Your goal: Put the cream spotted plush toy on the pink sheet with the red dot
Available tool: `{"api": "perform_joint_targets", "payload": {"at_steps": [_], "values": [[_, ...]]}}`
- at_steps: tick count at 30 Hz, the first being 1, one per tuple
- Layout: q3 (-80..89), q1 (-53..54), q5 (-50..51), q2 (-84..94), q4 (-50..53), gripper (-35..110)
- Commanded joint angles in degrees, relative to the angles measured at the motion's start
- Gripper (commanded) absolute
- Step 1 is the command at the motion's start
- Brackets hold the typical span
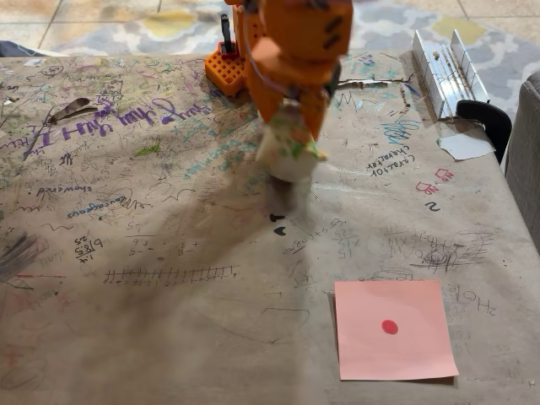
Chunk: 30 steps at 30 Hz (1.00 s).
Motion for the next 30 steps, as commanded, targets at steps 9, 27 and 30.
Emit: {"api": "perform_joint_targets", "payload": {"at_steps": [9, 27, 30], "values": [[-67.1, 1.3, -1.1, 35.4, 26.5, 0], [-74.0, -1.1, 4.5, 57.9, 25.3, 0], [-72.0, -1.0, 9.2, 56.1, 21.4, 0]]}}
